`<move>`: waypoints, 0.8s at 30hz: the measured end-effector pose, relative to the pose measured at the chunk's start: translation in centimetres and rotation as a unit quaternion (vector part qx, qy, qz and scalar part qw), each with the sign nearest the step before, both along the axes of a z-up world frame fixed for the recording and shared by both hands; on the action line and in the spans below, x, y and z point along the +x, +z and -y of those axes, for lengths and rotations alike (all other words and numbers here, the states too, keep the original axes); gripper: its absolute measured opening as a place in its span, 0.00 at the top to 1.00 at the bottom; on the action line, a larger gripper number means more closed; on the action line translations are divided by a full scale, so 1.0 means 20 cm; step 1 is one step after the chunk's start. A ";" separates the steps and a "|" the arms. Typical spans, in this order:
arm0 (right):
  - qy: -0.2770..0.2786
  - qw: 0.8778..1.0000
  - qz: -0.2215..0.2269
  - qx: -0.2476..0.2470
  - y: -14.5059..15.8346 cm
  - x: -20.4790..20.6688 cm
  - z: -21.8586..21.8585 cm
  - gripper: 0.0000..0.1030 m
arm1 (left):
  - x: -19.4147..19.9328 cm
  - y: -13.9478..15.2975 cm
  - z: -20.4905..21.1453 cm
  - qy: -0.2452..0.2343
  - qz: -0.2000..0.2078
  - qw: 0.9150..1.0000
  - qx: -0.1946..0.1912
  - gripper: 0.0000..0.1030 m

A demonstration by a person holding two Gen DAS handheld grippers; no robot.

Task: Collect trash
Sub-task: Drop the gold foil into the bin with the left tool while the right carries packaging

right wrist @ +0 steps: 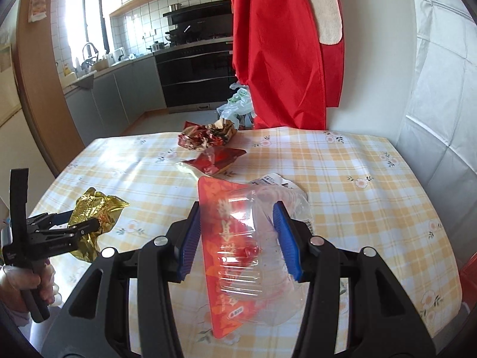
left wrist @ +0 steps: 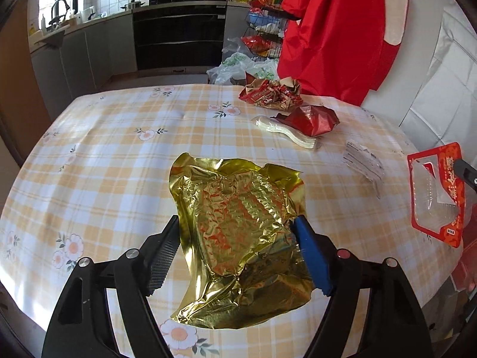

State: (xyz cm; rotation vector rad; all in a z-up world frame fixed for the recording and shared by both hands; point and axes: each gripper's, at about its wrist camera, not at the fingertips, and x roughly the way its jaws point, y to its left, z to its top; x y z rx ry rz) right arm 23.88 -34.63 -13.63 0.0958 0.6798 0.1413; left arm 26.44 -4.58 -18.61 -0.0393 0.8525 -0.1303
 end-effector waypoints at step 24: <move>0.040 0.997 0.043 0.053 0.28 -0.67 -0.23 0.52 | -0.98 0.15 -0.01 -0.047 -0.004 0.999 0.000 0.27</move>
